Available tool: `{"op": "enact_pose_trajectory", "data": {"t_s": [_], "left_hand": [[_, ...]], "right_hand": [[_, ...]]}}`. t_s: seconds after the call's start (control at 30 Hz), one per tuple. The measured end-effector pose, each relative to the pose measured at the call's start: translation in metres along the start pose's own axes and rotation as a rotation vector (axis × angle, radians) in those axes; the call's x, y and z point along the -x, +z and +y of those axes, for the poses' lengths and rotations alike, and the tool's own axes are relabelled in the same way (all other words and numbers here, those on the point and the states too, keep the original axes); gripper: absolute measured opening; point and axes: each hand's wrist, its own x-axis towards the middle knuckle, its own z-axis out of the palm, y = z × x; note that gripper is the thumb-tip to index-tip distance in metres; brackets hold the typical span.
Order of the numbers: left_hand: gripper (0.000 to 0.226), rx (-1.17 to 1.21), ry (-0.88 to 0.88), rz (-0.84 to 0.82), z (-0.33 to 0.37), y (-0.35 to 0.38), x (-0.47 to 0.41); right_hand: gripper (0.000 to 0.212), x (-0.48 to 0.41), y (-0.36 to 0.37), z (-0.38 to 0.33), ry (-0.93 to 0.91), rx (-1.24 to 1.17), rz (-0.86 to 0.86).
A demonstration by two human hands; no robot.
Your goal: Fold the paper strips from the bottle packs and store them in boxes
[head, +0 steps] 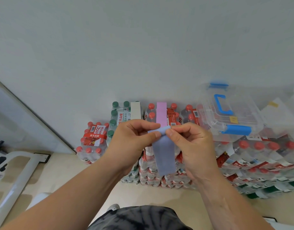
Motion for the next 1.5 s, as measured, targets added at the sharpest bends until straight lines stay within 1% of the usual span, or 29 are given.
{"op": "enact_pose_trajectory", "data": {"t_s": [0.07,0.13,0.2,0.33,0.47,0.57,0.63,0.73,0.8,0.87,1.03,1.1,1.2,1.23,1.27,1.33,1.43,1.5], "left_hand": [[0.017,-0.005,0.035,0.024,0.001,0.000,0.000],[0.021,-0.016,0.071,0.058,0.003,0.000,0.001],[0.024,-0.073,0.107,0.077,0.003,0.001,0.002],[0.028,-0.235,0.182,0.106,-0.001,0.002,0.004],[0.019,-0.269,0.219,0.080,-0.005,0.002,0.003],[0.013,-0.280,0.241,0.019,-0.006,0.003,0.005],[0.013,-0.207,0.211,-0.012,-0.006,0.002,0.006],[0.016,-0.015,0.070,-0.010,-0.004,0.001,0.006],[0.018,0.021,0.001,-0.045,-0.003,0.001,0.006],[0.021,-0.001,-0.023,-0.088,-0.001,0.000,0.006],[0.019,-0.083,0.049,-0.045,0.001,-0.003,0.004],[0.026,-0.101,0.074,-0.026,-0.001,-0.004,0.004],[0.036,-0.092,0.083,-0.031,0.000,-0.006,0.004],[0.037,-0.075,0.085,-0.040,0.000,-0.006,0.005],[0.035,-0.047,0.080,-0.047,0.002,-0.006,0.005],[0.022,0.009,0.051,-0.051,0.004,-0.006,0.006],[0.019,-0.027,0.032,-0.049,0.005,-0.007,0.006],[0.013,-0.049,0.047,-0.036,0.005,-0.006,0.006]], "right_hand": [[0.011,0.001,0.000,0.001,0.030,0.001,-0.013],[0.025,0.001,0.001,0.004,0.048,0.050,-0.026],[0.031,0.002,0.002,0.006,0.040,0.092,-0.024],[0.027,0.003,0.004,0.003,0.031,0.084,-0.015],[0.014,0.006,0.006,0.001,0.026,0.062,0.031],[0.014,0.005,0.006,0.002,0.025,0.078,0.059],[0.013,0.003,0.004,0.004,0.040,0.062,0.058],[0.009,0.001,0.001,0.005,0.055,0.041,0.043],[0.009,-0.001,0.000,0.005,0.054,0.020,0.041],[0.009,-0.002,0.000,0.005,0.064,-0.003,0.032],[0.008,0.000,0.002,0.002,0.025,-0.001,0.015],[0.002,-0.001,0.003,0.001,0.008,-0.001,0.003],[0.014,-0.002,0.003,0.003,0.010,0.030,-0.001],[0.015,-0.002,0.003,0.004,0.015,0.030,0.004],[0.013,-0.002,0.003,0.004,0.025,0.021,0.008],[0.010,-0.001,0.004,0.004,0.035,0.000,0.013],[0.018,-0.001,0.005,0.007,0.045,-0.003,0.004],[0.019,0.000,0.004,0.008,0.046,0.002,-0.007]]}}
